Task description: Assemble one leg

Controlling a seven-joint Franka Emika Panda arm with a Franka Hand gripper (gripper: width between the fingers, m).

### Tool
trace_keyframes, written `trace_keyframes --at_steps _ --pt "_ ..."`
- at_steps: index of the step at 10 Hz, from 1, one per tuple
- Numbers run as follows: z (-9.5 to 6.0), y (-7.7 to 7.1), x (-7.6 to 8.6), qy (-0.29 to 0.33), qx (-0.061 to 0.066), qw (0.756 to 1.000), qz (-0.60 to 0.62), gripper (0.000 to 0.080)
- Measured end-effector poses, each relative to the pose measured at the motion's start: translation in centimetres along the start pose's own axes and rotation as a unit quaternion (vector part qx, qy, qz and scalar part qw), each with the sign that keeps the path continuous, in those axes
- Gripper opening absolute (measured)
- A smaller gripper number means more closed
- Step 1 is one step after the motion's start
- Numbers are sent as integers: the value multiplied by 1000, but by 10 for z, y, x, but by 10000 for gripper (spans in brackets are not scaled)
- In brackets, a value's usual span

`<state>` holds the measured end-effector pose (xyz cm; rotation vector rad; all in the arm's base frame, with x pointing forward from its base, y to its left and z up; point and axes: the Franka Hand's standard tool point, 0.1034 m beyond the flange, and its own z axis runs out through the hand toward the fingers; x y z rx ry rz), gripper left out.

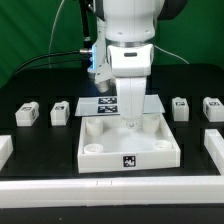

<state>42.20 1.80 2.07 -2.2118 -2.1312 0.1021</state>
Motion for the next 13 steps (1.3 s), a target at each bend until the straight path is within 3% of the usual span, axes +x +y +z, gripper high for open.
trace_keyframes --at_steps 1,2,3,4,6,13 --pt "0 0 0 0 0 1000 4 649" --pt "1 -1 0 0 1 1000 4 555" --pt "3 -1 0 0 4 1000 3 555" --pt "6 -1 -1 0 7 1000 5 363" --pt "6 -1 -1 0 6 1000 6 92" --pt "5 0 -2 1 3 1000 7 62"
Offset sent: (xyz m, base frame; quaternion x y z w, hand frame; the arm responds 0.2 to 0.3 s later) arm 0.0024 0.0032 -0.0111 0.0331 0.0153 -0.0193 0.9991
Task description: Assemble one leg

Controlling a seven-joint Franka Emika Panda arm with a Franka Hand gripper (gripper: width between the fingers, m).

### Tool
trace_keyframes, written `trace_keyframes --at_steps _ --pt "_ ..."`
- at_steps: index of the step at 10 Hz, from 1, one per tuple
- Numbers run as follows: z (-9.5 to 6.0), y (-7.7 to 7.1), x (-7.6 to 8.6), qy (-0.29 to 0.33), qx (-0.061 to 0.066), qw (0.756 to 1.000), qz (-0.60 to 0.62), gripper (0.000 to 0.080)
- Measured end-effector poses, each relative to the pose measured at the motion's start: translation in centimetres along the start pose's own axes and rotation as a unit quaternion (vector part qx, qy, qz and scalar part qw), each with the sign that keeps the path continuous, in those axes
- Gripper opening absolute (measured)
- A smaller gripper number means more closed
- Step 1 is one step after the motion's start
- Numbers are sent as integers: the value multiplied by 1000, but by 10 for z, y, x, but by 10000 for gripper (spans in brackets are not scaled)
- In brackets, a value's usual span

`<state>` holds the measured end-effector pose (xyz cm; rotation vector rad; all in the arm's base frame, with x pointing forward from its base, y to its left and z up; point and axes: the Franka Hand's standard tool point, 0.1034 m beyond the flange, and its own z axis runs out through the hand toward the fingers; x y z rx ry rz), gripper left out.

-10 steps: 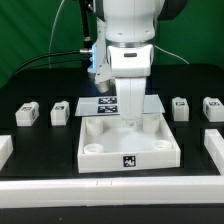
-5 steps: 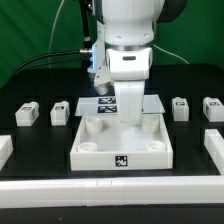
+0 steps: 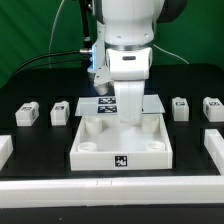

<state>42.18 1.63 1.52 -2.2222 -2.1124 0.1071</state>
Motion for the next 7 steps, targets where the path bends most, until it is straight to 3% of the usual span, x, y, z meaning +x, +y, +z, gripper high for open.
trace_keyframes --at_steps 3,7 --pt "0 1 1 0 0 1000 -1 62" --pt "-2 21 25 8 -12 1000 -11 63"
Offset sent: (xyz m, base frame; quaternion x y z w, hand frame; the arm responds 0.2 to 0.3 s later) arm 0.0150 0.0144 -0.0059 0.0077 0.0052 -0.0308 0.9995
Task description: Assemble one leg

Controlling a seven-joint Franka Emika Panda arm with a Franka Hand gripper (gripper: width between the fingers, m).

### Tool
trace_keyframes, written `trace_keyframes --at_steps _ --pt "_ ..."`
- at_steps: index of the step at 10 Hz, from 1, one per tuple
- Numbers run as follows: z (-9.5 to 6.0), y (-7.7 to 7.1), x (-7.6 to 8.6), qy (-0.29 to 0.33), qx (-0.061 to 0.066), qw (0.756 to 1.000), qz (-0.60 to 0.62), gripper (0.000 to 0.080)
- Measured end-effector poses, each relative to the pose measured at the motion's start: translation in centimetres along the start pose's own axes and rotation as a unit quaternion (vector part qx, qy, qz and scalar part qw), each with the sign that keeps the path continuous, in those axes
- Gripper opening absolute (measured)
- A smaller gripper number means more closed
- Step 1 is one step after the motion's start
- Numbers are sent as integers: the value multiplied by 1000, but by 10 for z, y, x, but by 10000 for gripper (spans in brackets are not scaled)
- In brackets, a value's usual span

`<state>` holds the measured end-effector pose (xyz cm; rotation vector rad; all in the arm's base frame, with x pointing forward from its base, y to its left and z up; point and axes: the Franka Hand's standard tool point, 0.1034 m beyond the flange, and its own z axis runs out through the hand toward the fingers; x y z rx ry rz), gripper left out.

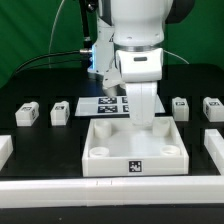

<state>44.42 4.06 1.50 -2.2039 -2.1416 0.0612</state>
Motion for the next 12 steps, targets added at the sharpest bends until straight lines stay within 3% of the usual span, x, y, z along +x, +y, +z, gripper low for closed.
trace_keyframes --at_steps 3,7,9,10,12 --pt "-1 15 19 5 -8 1000 6 63" --pt "-2 29 30 11 -16 1000 0 63" --pt "-3 46 36 15 -25 1000 -2 63" --pt "-3 46 36 13 -17 1000 -1 63" --pt "-3 44 37 14 -19 1000 10 63"
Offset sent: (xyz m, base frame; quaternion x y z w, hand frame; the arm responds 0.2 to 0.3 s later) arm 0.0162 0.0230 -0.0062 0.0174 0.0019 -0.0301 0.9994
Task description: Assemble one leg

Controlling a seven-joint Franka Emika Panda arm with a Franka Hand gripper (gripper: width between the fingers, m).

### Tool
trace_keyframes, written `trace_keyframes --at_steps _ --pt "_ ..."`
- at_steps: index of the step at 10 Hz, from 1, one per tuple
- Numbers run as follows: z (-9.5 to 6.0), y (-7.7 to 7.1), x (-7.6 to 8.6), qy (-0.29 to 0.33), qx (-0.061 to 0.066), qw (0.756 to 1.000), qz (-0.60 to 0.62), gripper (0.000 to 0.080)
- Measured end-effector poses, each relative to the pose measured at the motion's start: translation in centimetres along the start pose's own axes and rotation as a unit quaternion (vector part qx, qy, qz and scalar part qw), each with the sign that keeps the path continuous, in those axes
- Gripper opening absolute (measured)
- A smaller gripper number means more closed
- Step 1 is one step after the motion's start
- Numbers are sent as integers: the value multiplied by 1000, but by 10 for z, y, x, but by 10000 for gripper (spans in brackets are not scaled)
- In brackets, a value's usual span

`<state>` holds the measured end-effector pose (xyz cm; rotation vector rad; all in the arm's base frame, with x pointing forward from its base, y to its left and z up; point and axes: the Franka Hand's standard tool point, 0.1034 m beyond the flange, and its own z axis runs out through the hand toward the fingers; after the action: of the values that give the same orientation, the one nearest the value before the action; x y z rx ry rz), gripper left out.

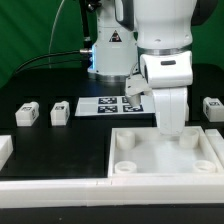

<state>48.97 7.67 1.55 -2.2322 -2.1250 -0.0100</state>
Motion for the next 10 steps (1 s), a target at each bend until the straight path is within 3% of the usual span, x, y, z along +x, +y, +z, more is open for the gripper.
trace_keyframes --at_steps 1,2,3,4,5,7,10 --pt "1 -1 -1 0 1 1000 1 63" --pt "1 -2 -1 0 2 1000 1 295" --pt "1 -3 -1 0 2 1000 1 295" --pt "1 -3 -1 0 2 1000 2 479" --pt "1 -3 -1 0 2 1000 3 591" --pt "2 -3 -1 0 2 1000 5 637" --pt "0 -2 -1 0 1 1000 7 647"
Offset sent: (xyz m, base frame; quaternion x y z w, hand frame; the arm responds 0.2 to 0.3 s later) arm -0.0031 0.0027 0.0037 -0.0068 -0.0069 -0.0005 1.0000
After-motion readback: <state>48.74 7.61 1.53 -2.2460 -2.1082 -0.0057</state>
